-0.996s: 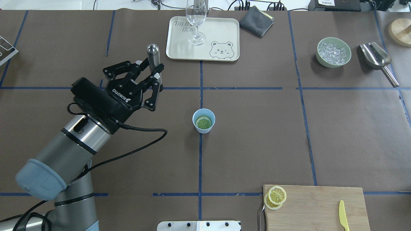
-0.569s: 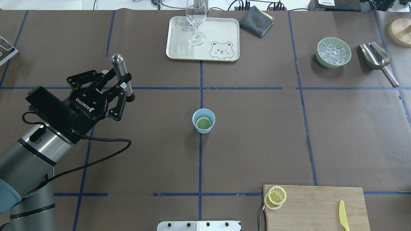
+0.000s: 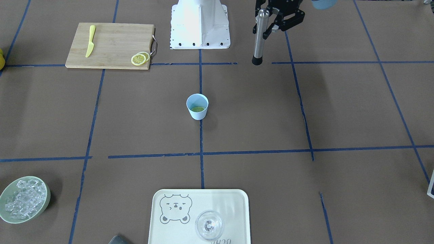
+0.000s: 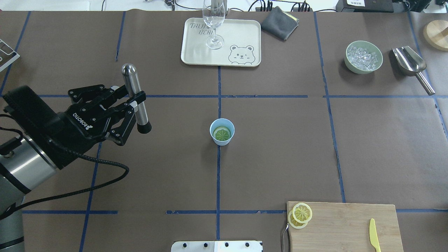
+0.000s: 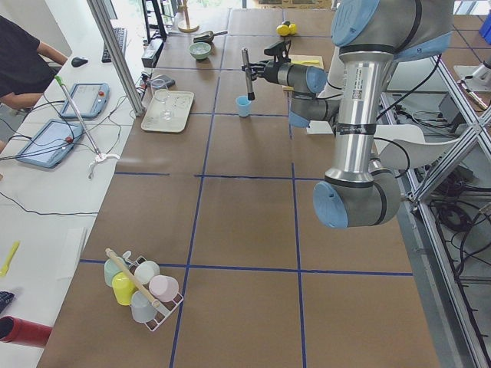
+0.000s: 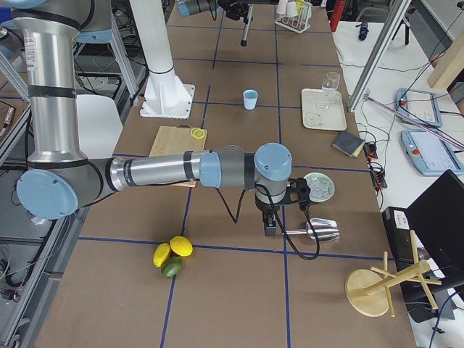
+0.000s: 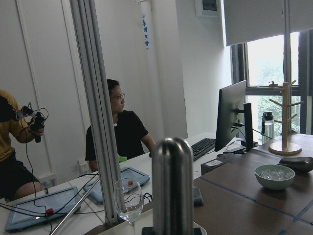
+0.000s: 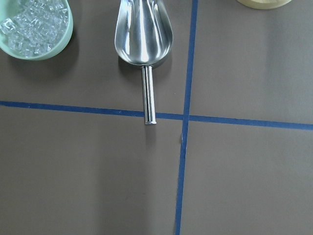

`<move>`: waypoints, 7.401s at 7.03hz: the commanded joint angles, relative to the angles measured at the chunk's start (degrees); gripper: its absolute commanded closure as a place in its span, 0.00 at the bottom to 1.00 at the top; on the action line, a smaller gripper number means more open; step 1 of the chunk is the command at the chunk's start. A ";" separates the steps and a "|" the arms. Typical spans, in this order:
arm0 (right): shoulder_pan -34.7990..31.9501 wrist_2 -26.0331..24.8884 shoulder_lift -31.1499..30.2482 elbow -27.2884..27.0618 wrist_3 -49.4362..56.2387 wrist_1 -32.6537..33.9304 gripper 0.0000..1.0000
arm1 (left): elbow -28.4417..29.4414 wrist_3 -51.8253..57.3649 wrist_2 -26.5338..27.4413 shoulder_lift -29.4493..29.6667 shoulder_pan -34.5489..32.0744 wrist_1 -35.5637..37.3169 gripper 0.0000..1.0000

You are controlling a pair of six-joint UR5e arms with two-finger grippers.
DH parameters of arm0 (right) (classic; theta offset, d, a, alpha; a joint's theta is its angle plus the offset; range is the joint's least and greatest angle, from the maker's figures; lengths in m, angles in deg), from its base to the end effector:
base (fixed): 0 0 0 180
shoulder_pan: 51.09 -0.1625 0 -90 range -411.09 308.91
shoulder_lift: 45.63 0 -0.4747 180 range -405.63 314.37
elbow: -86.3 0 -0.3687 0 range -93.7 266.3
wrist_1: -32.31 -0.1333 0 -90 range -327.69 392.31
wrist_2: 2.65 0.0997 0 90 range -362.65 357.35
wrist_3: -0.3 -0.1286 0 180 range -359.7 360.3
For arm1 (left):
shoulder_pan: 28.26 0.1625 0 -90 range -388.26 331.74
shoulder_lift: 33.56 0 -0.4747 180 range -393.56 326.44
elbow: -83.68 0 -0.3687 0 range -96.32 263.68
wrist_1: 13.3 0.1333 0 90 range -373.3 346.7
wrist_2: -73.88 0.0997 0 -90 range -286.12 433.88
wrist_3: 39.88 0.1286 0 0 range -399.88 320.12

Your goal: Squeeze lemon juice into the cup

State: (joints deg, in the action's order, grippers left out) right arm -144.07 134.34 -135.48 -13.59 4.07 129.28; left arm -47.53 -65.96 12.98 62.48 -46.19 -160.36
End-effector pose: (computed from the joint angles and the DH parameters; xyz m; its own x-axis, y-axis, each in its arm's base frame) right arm 0.0636 -0.4659 0.6552 0.6852 -0.0692 0.7251 -0.0069 0.9948 0.1015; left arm 0.3055 -0.3047 0.2394 0.5409 0.6498 -0.5340 0.5266 0.2334 0.8175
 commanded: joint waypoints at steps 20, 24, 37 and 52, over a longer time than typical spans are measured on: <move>0.00 -0.15 -0.94 -4.17 -0.17 0.06 0.00 | 33.81 -16.45 -56.69 7.15 -31.98 53.90 1.00; 0.00 -0.15 -0.85 -4.34 -0.17 -0.02 0.00 | 36.89 -16.63 -56.43 7.15 -32.61 53.11 1.00; 0.09 -0.15 -0.76 -4.16 -0.26 0.06 0.00 | 28.40 -6.55 -56.96 8.55 -42.61 60.27 0.00; 0.09 0.29 -1.03 -1.79 -0.26 0.15 0.00 | 36.02 31.89 -71.02 -7.80 -70.23 59.78 0.00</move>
State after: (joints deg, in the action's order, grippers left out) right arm -143.99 134.63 -136.50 -15.47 3.82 129.44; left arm -11.86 -33.81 -57.96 54.51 -116.48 -100.08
